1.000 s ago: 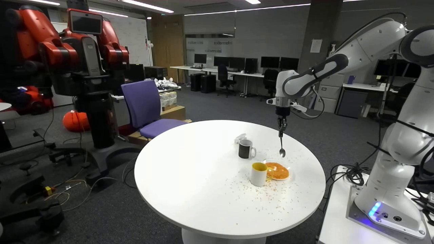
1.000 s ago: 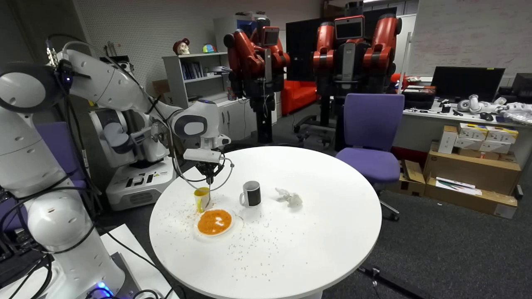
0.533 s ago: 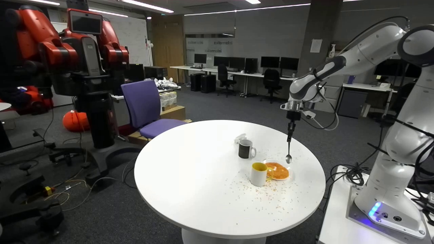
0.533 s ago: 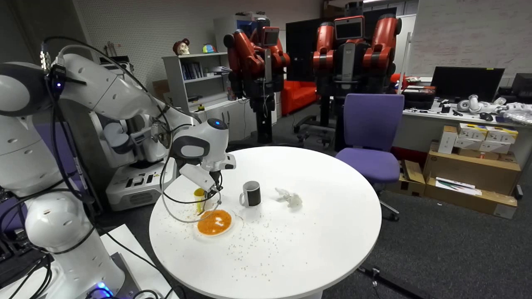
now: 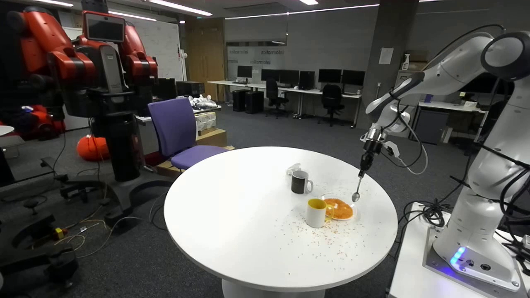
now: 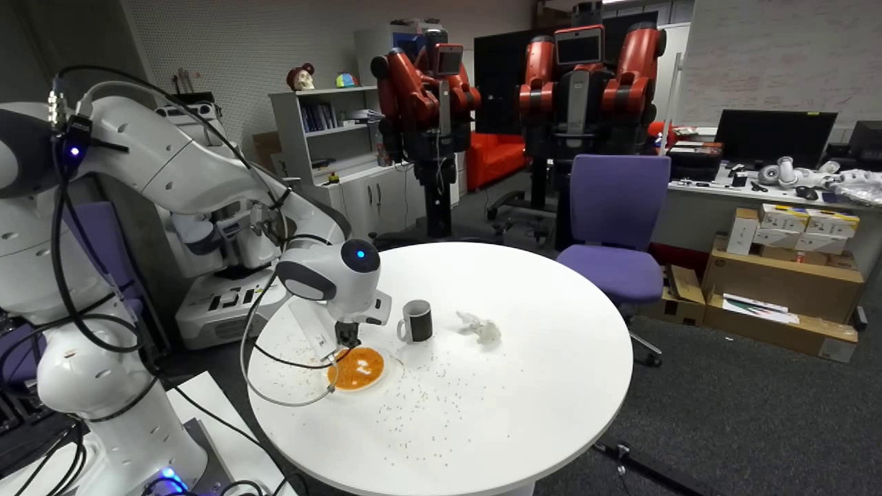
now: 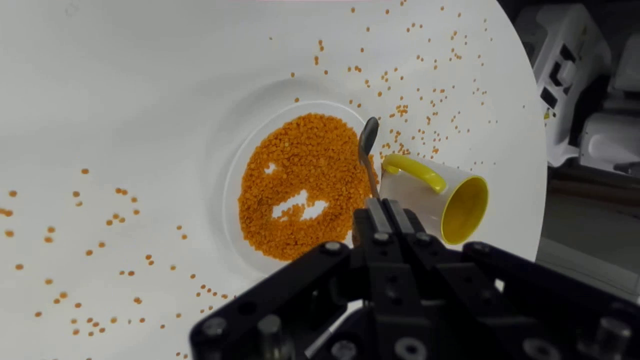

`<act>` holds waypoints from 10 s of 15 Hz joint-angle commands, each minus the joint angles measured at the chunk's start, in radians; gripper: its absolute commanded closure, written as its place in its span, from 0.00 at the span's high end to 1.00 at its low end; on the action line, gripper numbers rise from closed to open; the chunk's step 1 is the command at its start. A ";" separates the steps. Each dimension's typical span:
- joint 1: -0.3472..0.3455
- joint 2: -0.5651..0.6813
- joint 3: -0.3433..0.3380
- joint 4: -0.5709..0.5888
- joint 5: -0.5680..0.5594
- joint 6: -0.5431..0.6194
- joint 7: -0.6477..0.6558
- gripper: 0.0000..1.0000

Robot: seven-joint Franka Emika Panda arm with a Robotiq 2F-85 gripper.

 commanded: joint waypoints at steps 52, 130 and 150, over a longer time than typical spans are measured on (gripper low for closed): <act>-0.166 0.465 0.060 0.274 0.196 -0.294 0.316 0.01; -0.138 0.490 0.177 0.288 0.285 0.066 0.154 0.01; -0.114 0.491 0.177 0.275 0.458 0.137 -0.092 0.01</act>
